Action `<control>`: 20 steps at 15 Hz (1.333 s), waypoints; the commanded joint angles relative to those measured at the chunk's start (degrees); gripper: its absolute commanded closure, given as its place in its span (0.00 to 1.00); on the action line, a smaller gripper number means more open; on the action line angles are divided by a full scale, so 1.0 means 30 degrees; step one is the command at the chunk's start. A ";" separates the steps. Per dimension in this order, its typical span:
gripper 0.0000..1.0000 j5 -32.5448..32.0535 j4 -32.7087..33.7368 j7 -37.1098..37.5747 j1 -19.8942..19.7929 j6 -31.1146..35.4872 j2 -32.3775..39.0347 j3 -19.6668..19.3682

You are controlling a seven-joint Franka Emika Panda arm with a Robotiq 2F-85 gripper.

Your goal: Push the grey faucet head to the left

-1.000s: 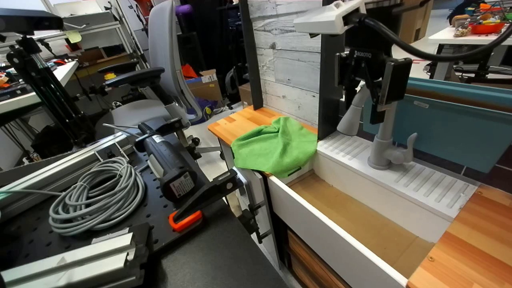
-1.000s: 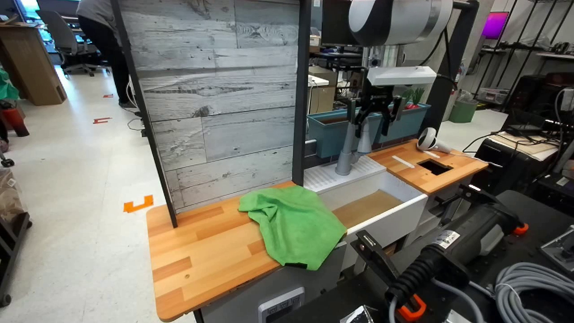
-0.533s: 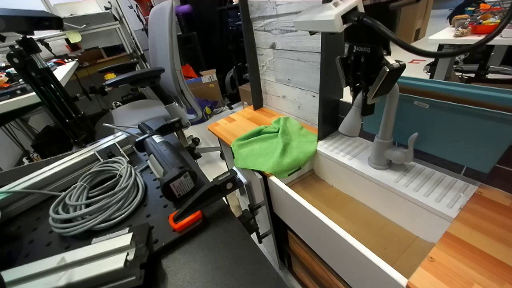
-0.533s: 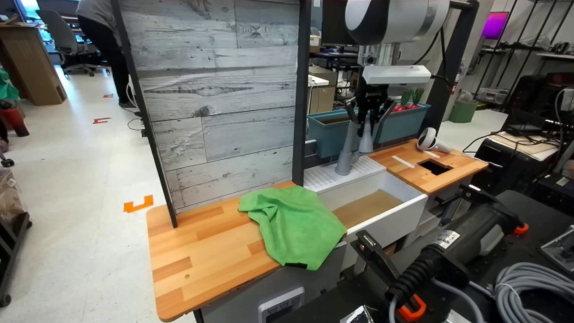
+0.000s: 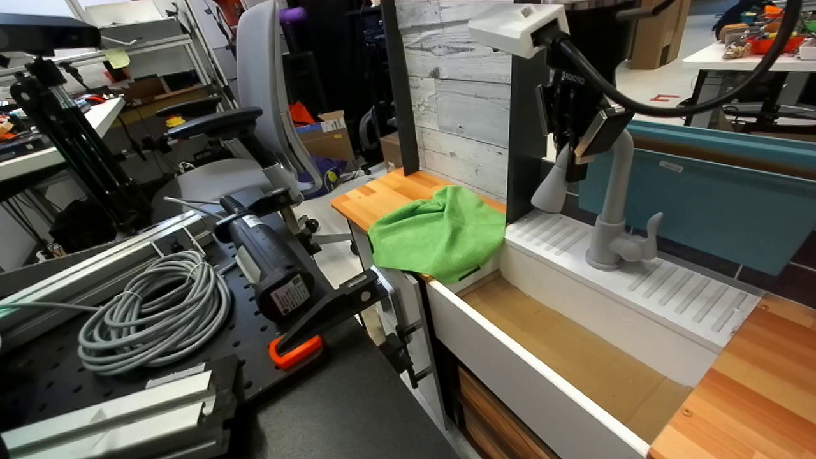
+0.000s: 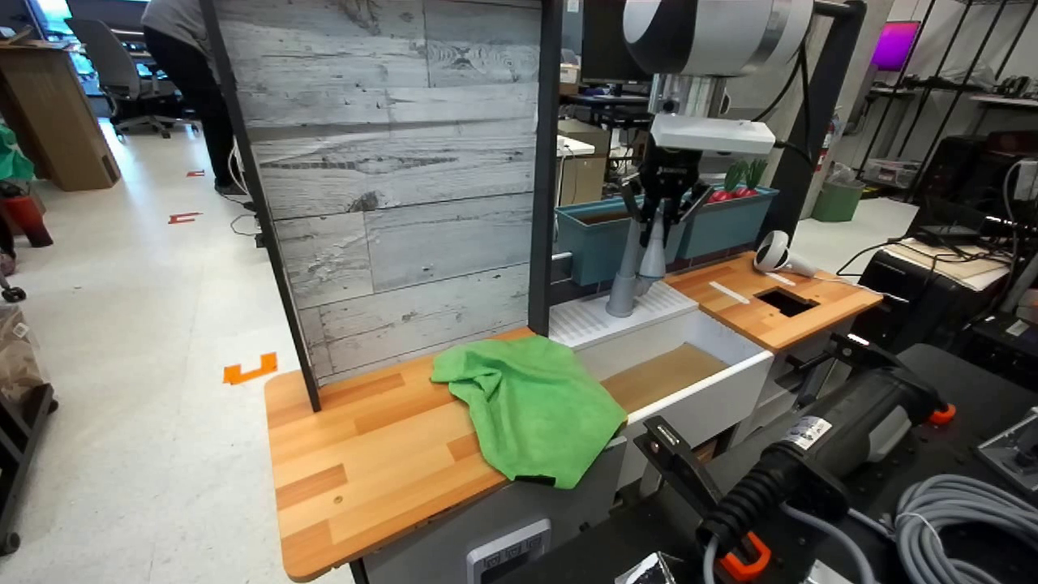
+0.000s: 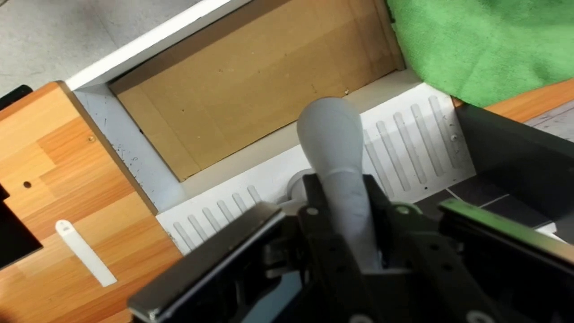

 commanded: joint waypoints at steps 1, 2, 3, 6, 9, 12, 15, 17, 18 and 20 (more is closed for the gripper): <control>0.94 0.2586 0.0300 -0.0142 -0.1098 -0.0287 0.0056 0.1722; 0.94 0.3083 0.0333 -0.0096 -0.1240 -0.0133 0.0104 0.1974; 0.94 0.3474 0.0363 -0.0039 -0.1293 0.0100 0.0147 0.2171; 0.94 0.4376 0.0309 0.0107 -0.1295 0.0818 0.0181 0.2491; 0.94 0.5251 0.0498 0.0368 -0.1233 0.1282 0.0259 0.2864; 0.94 0.6435 0.0547 0.0391 -0.1446 0.2180 0.0343 0.3501; 0.94 0.7677 0.0329 0.0063 -0.1850 0.3836 0.0415 0.4310; 0.94 0.8289 0.0296 -0.0166 -0.2191 0.5061 0.0584 0.4908; 0.94 0.8505 0.0252 -0.0328 -0.2366 0.5646 0.0685 0.5191; 0.94 0.8677 0.0025 -0.0769 -0.2725 0.6647 0.0834 0.5703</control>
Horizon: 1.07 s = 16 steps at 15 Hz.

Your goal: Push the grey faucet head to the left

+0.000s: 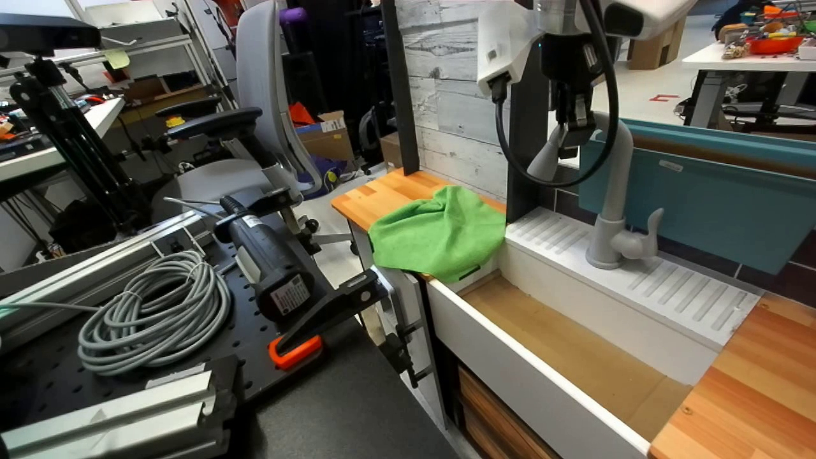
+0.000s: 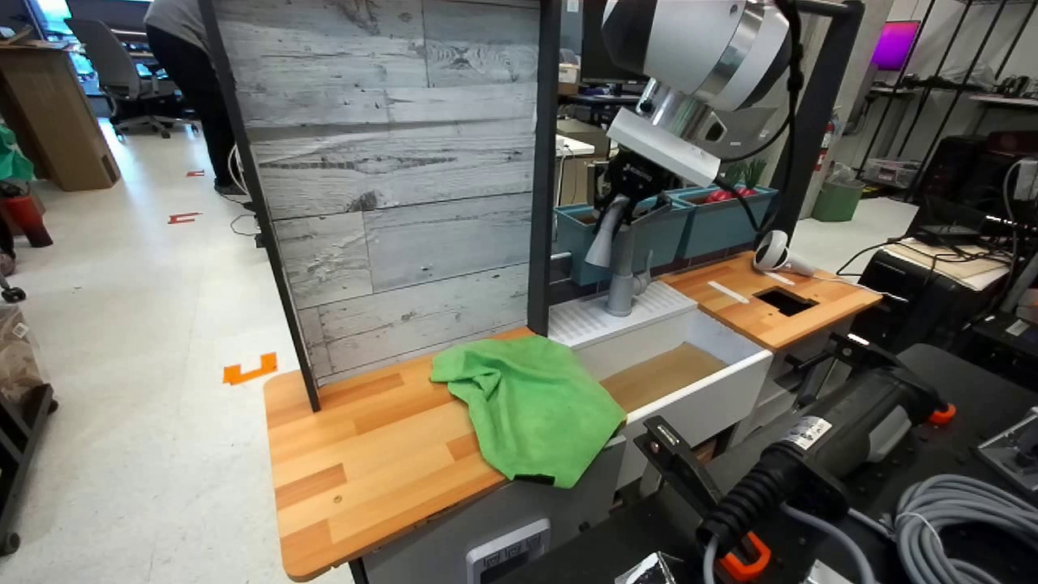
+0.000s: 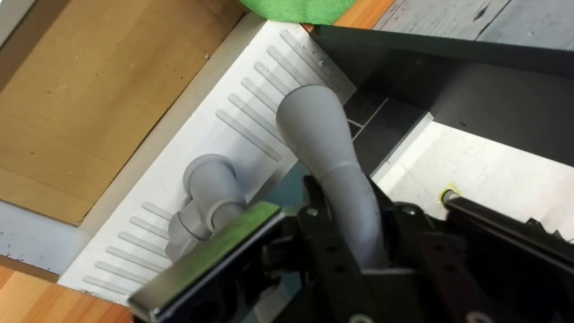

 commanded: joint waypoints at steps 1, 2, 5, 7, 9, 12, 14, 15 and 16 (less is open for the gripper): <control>0.94 0.1193 0.0123 -0.1038 -0.0626 0.1577 -0.0022 0.2119; 0.51 0.1070 -0.0064 -0.1150 -0.0755 0.1752 -0.0030 0.2247; 0.37 0.0712 -0.0997 -0.2189 -0.1298 0.2102 -0.0438 0.2839; 0.22 0.0631 -0.1700 -0.3040 -0.1747 0.2478 -0.0768 0.3372; 0.07 0.0392 -0.2543 -0.3642 -0.2047 0.2874 -0.1135 0.3615; 0.00 0.0130 -0.4038 -0.4720 -0.2630 0.3636 -0.1919 0.4183; 0.00 0.0043 -0.5146 -0.4856 -0.2754 0.3318 -0.2759 0.4272; 0.00 -0.0022 -0.5858 -0.4820 -0.2671 0.3144 -0.3335 0.4168; 0.00 -0.0131 -0.6456 -0.4776 -0.2576 0.2819 -0.3840 0.4059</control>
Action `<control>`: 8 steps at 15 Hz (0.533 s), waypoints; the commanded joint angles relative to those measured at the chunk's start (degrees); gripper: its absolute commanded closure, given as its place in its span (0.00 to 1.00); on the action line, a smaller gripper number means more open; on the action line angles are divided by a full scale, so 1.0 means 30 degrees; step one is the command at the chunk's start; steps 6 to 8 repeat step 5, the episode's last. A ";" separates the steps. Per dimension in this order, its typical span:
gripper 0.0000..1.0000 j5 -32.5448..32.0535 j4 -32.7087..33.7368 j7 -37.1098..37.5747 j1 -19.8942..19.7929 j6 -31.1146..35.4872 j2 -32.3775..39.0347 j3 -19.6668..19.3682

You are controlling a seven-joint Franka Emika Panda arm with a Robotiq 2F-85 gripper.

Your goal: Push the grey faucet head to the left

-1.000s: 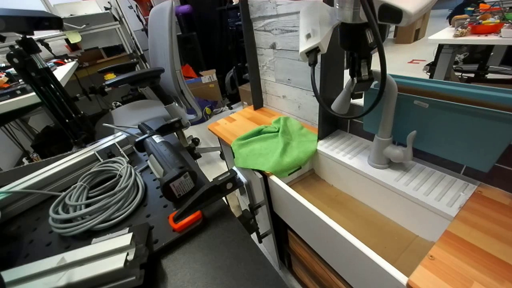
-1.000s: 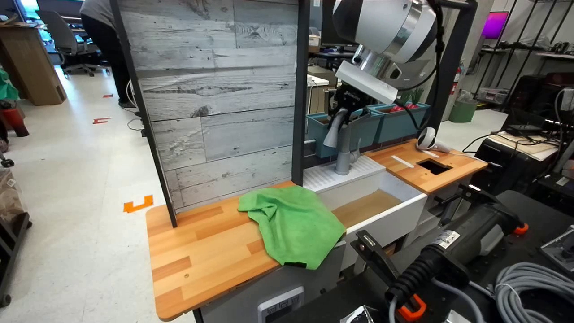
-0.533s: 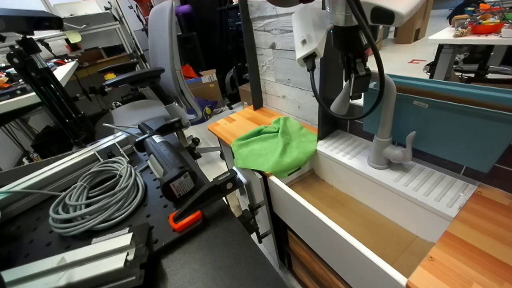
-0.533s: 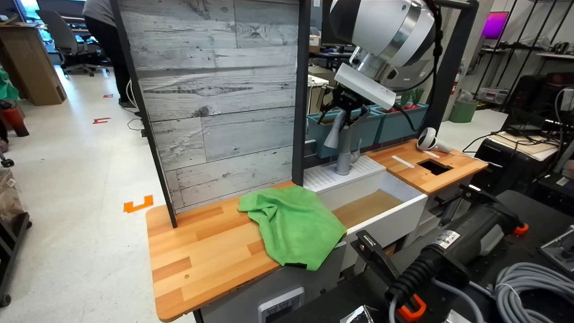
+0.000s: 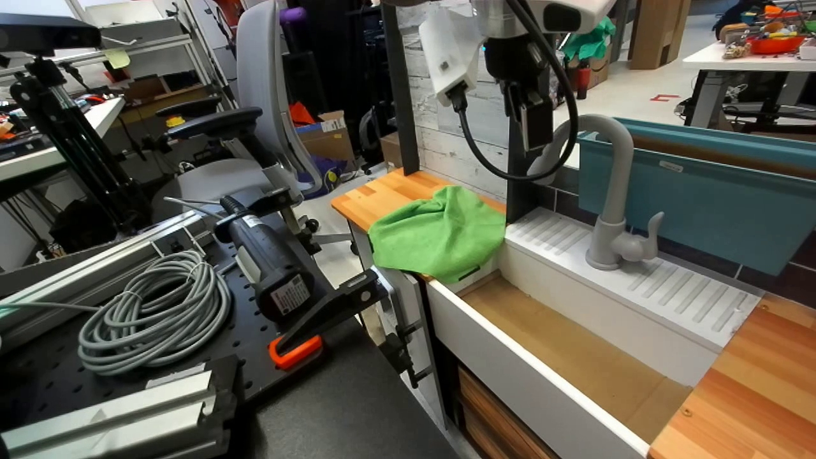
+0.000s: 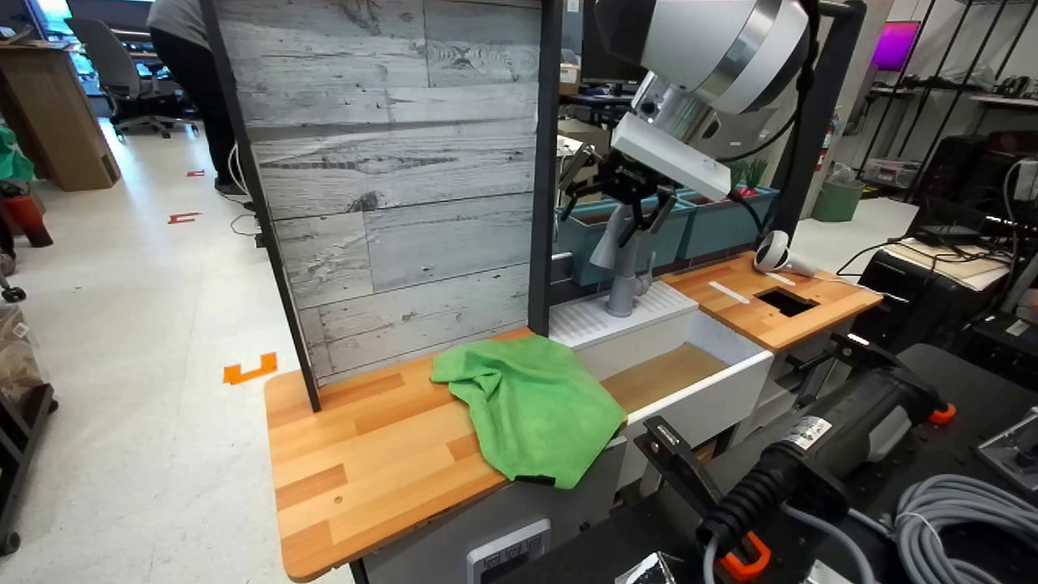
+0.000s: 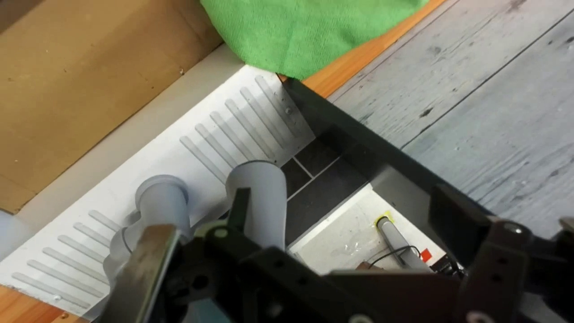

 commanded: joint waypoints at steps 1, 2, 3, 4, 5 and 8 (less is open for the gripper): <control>0.00 -0.0426 -0.3108 -0.0283 -0.0238 -0.0689 -0.2576 0.0153; 0.00 -0.0667 -0.3799 -0.0279 0.0033 -0.0937 -0.3087 -0.0139; 0.00 -0.0236 -0.1991 -0.0078 0.0024 -0.0306 -0.1440 0.0040; 0.00 -0.0206 -0.2405 -0.0095 0.0047 -0.0354 -0.1736 0.0025; 0.00 -0.0205 -0.2402 -0.0085 0.0053 -0.0353 -0.1741 0.0026; 0.00 -0.0205 -0.2402 -0.0085 0.0053 -0.0353 -0.1741 0.0026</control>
